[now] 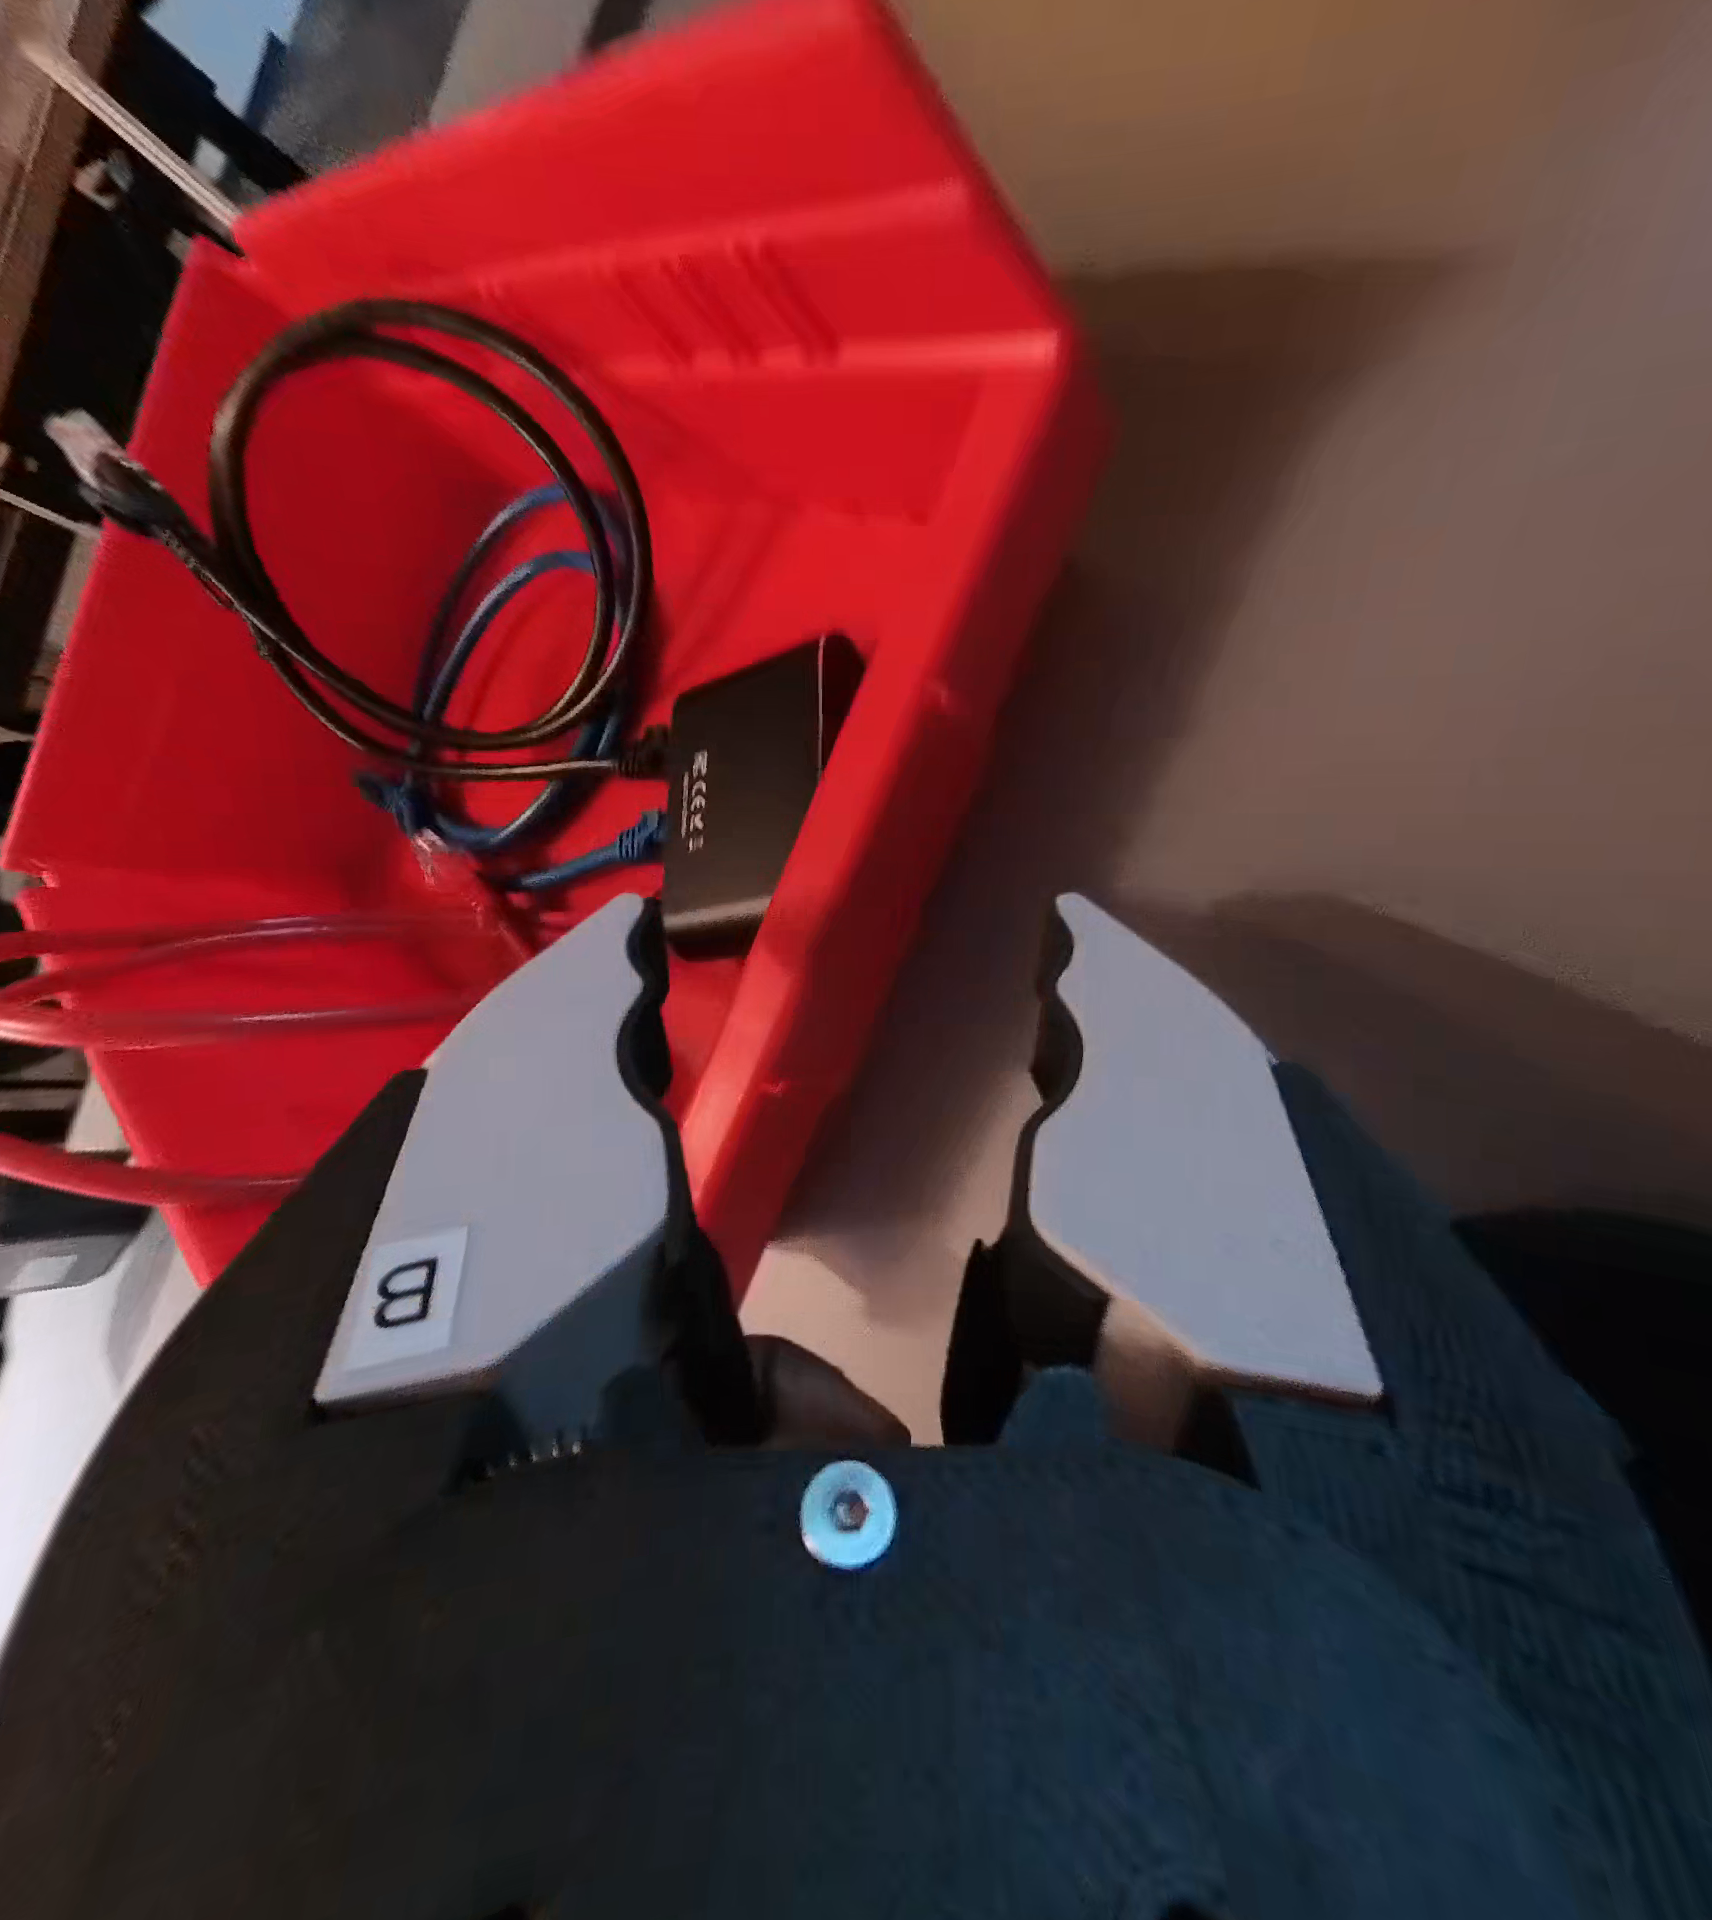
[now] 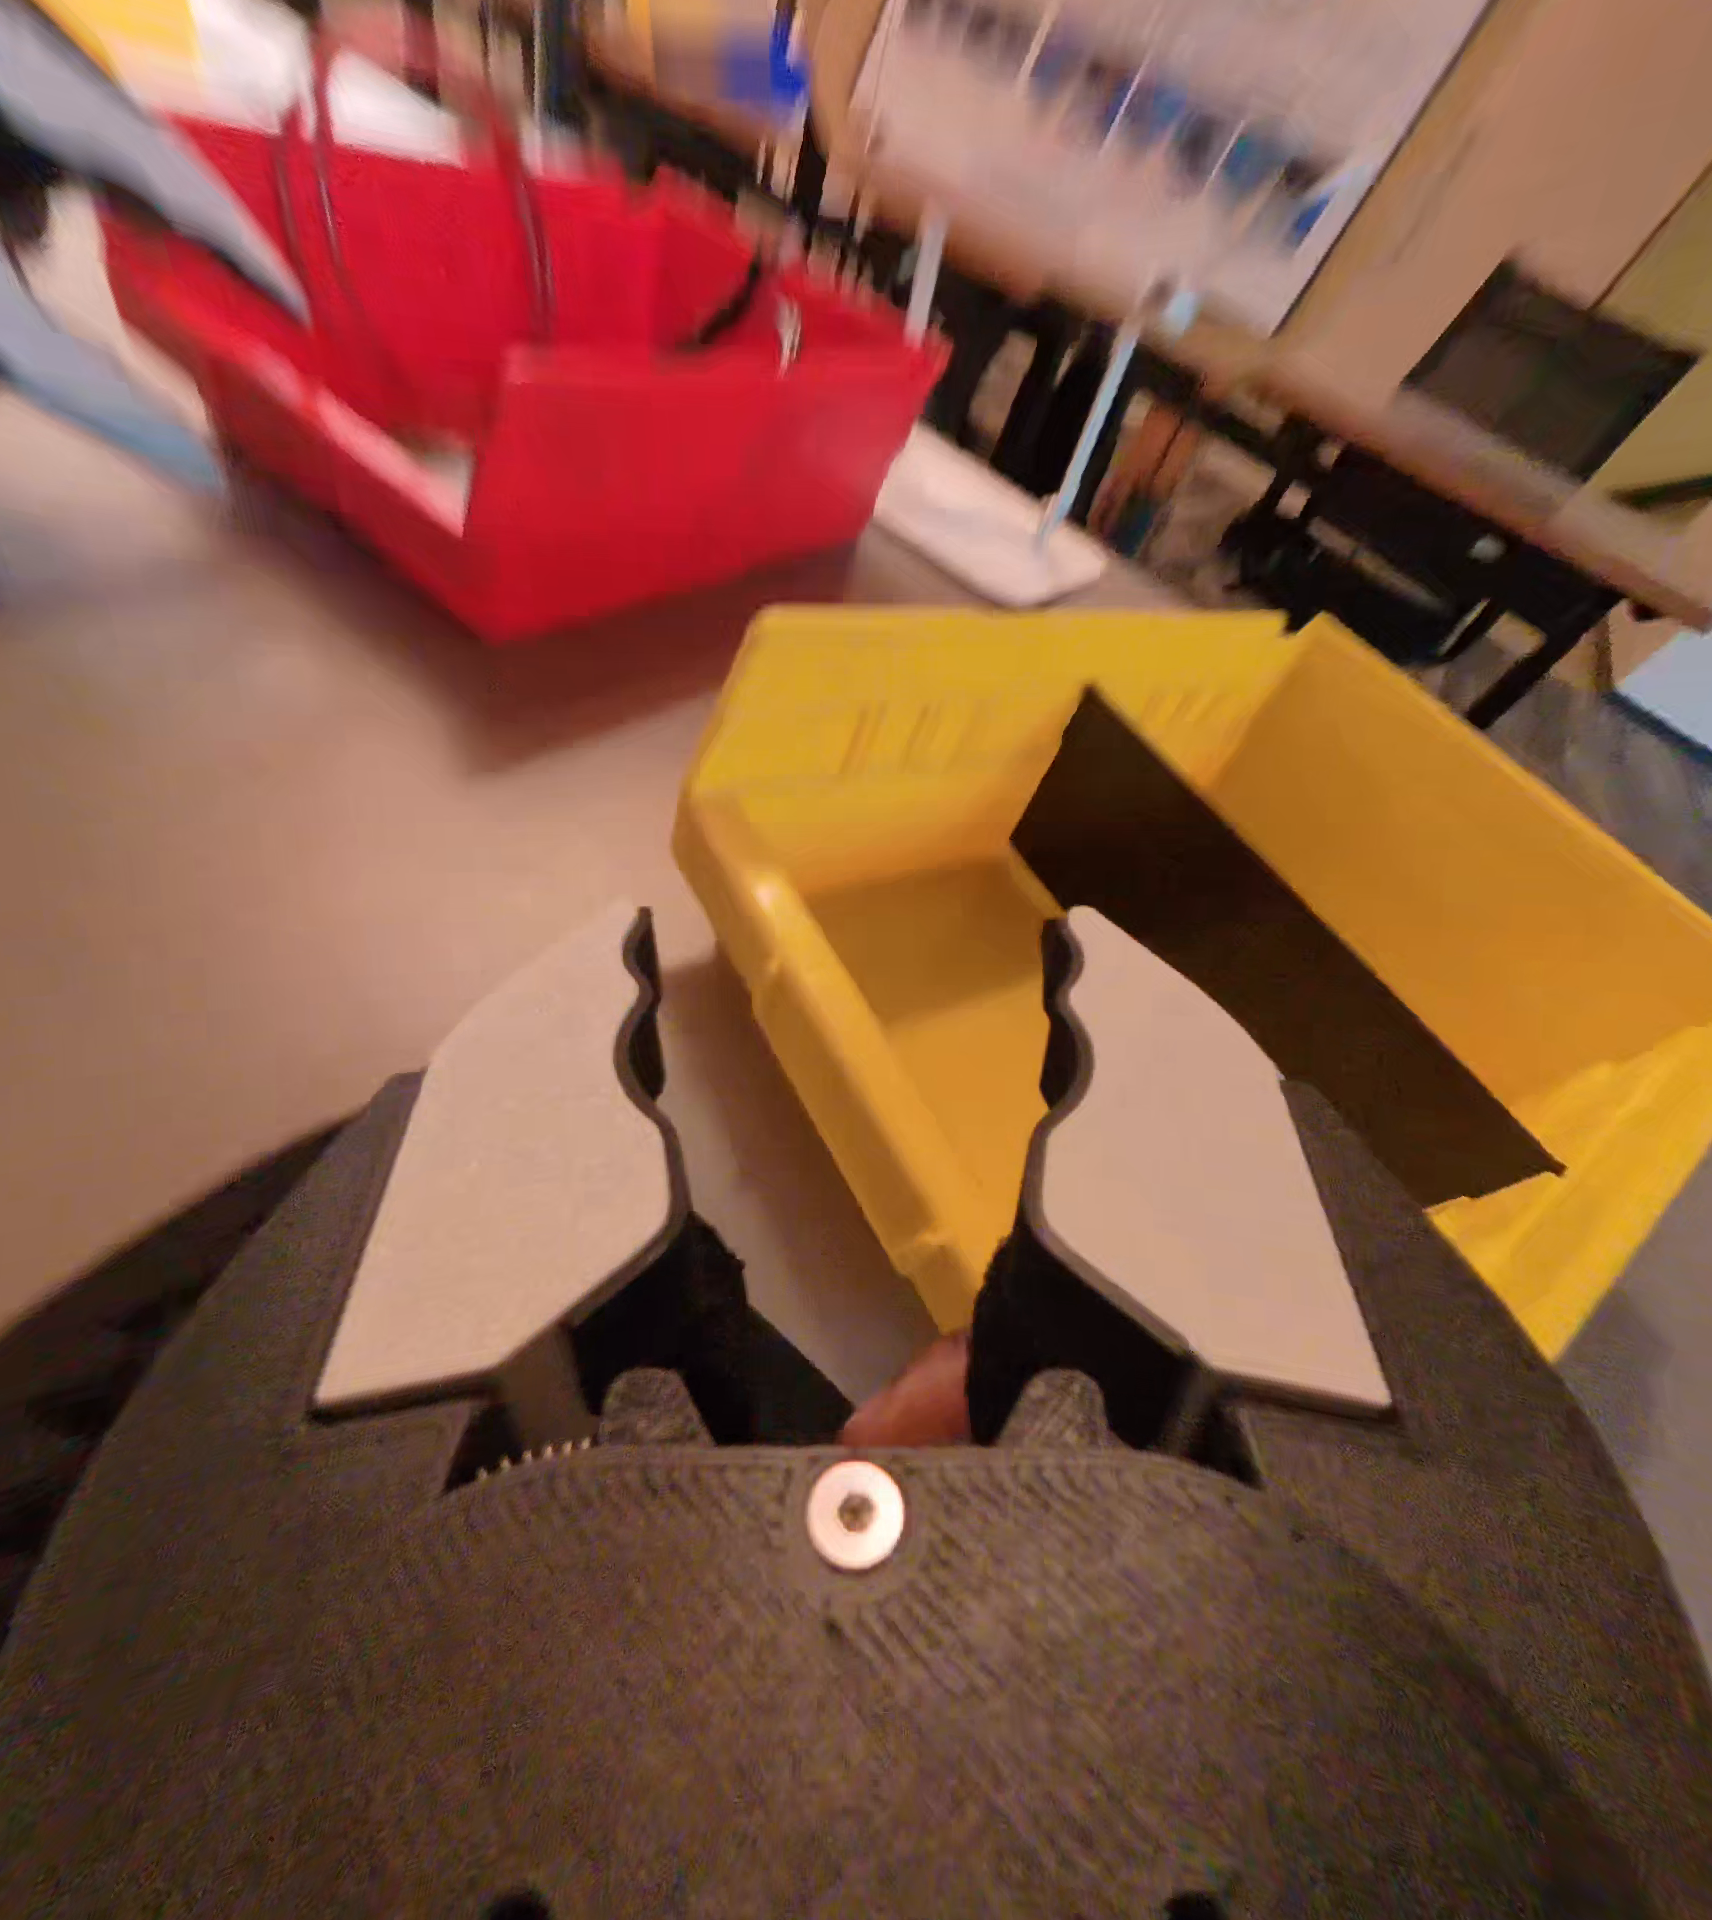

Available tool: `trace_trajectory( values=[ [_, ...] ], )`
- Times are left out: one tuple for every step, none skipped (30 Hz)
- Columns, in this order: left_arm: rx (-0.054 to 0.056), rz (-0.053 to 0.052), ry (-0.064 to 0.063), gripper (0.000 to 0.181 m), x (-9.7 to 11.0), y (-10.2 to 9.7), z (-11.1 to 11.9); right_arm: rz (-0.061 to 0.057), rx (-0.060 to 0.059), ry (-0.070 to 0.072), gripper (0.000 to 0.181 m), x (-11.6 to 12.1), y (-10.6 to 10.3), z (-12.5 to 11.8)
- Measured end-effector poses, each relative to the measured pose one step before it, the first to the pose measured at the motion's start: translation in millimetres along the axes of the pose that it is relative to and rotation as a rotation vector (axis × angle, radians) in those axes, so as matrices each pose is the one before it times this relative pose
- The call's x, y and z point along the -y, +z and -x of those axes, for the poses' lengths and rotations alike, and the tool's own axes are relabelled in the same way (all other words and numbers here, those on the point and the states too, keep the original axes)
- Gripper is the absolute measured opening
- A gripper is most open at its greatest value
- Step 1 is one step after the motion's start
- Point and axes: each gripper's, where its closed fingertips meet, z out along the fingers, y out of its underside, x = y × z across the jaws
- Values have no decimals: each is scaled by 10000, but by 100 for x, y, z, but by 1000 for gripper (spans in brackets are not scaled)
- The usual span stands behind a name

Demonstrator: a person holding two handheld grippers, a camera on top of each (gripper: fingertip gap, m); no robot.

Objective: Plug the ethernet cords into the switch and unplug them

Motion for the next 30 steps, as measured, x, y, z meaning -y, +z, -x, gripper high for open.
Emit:
trace_trajectory(
  values=[
    [64, 275, 305, 68, -566, 547, 126, 773, 85, -598, 69, -1048, 823, 202],
    [66, 246, 246, 68, -428, 564, 134, 748, -44, -714, 69, -936, 813, 74],
    [39, 226, 205, 67, -347, 586, 107, 826, -61, -730, 69, -964, 792, 64],
    [-59, 193, 164, 63, -289, 543, -10, 890, -25, -733, 69, -988, 759, 124],
    [-19, 143, 89, 53, -244, 441, 78, 799, -44, -719, 68, -851, 688, 105],
    [-22, 113, 80, 40, -244, 299, 69, 629, -106, -676, 64, -653, 598, 35],
    [-104, -22, 37, 38, -87, 70, -66, 538, -235, -613, 55, -598, 507, -154],
    [6, -2, -9, 37, -78, -84, 79, 474, -183, -566, 51, -603, 405, -113],
    [17, 148, 21, 37, -319, -90, 47, 333, 68, -383, 43, -452, 263, 219],
    [62, 19, 5, 37, -214, -123, 75, 214, 143, -171, 34, -334, 147, 288],
    [51, -19, -52, 38, -243, -103, 48, 145, -47, -75, 33, -325, 70, -7],
    [64, -46, -30, 38, -240, -143, 56, 96, -79, -105, 33, -387, 0, -120],
    [57, 16, 20, 38, -344, -177, 50, 36, -3, -53, 33, -396, -49, -94],
    [56, 72, 17, 38, -433, -231, 59, -8, 59, 56, 33, -393, -85, -72],
    [47, 89, -17, 38, -485, -289, 54, -56, 58, 71, 33, -355, -100, -75],
    [50, 90, -16, 38, -565, -308, 57, -24, 38, -27, 33, -451, -78, -54],
    [57, 103, -29, 38, -677, -346, 83, 5, -14, -83, 33, -482, -68, -103],
    [43, 104, -67, 38, -777, -386, 85, 12, 7, -30, 33, -485, -85, -91],
    [27, 97, -68, 38, -852, -440, 99, 9, 30, 8, 33, -472, -71, -95],
    [14, 110, -55, 37, -964, -482, 96, 19, 36, -43, 33, -509, -72, -96],
    [17, 117, -74, 37, -1039, -509, 113, 18, 33, -47, 33, -522, -60, -115],
    [19, 113, -80, 38, -1100, -526, 123, 49, 37, 34, 33, -576, -64, -141],
    [24, 85, -56, 37, -1104, -525, 115, 75, 30, 15, 33, -607, -58, -131],
    [35, 61, -35, 37, -1102, -551, 110, 42, 6, -104, 33, -600, -64, -115],
    [38, 107, -153, 37, -1155, -550, 105, 20, -3, -109, 33, -572, -83, -103],
    [38, 132, -154, 38, -1151, -539, 118, 30, 7, -44, 33, -591, -69, -72],
    [56, 127, -57, 38, -1108, -537, 121, 8, -3, -53, 33, -550, -91, -75],
    [65, 140, -51, 38, -1096, -513, 117, -22, 6, -54, 33, -529, -113, -41],
    [63, 121, -25, 38, -1047, -493, 115, -28, 18, -48, 33, -501, -140, -10],
    [57, 118, -50, 37, -1013, -469, 100, -15, 30, -29, 33, -515, -158, 14]
  ],
)
